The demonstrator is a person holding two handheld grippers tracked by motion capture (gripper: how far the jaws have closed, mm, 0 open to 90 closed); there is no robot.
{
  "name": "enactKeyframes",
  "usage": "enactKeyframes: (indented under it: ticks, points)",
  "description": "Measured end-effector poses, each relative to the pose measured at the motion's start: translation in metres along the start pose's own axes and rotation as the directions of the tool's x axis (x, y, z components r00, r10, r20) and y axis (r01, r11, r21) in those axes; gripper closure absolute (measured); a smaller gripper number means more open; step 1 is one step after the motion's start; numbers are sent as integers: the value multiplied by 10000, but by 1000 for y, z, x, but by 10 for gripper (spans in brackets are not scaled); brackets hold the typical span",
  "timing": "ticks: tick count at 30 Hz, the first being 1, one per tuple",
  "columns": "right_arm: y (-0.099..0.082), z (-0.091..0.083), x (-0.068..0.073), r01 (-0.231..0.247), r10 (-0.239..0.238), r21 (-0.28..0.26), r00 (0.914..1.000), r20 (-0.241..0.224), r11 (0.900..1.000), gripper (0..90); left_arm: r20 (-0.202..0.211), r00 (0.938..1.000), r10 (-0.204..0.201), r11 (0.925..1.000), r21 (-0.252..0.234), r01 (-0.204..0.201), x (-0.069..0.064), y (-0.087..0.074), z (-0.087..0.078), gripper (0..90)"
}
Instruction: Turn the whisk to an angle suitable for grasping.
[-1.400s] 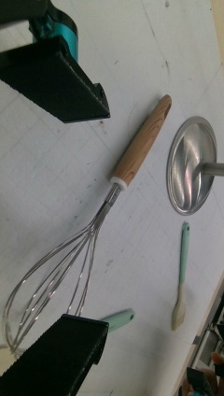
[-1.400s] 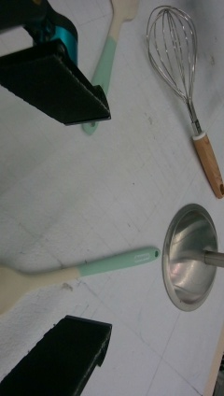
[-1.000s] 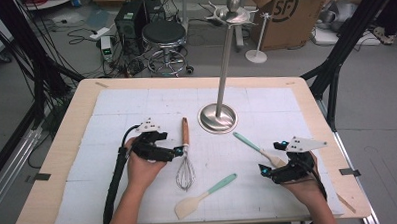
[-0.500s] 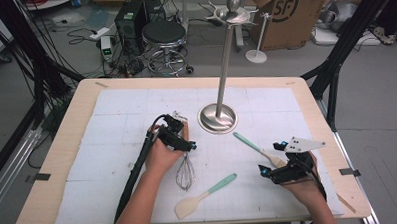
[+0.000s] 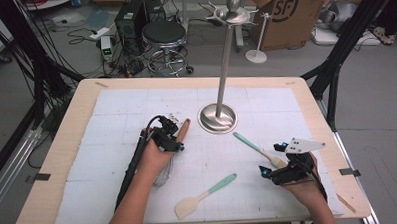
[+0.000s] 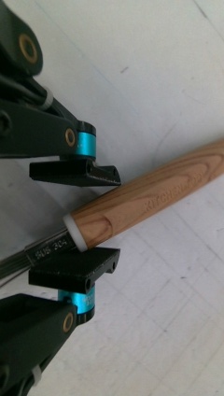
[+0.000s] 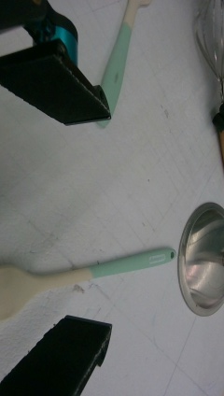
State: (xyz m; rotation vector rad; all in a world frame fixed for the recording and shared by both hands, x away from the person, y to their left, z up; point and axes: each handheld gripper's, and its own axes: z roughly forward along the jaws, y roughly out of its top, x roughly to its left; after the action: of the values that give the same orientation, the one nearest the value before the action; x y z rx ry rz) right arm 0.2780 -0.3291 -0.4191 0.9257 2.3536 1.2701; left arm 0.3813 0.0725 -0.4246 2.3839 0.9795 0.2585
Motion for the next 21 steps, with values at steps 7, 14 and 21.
enactKeyframes:
  ticks: [7, 14, 21]
  points:
    - [0, 2, 1, 56, -55, 65, 10000, -66, 10000, 3, 416, 9991, 28, 9985, 551, -51, 7, -13, -14, 680]
    - [1, 5, 3, 89, -87, 121, 9999, -127, 9999, 3, 685, 9976, -75, 9968, 803, 20, 11, -26, -25, 685]
    - [3, 6, 4, 161, -159, 108, 9997, -172, 9998, 3, 577, 9983, -62, 9984, 570, 29, 8, -25, -28, 554]
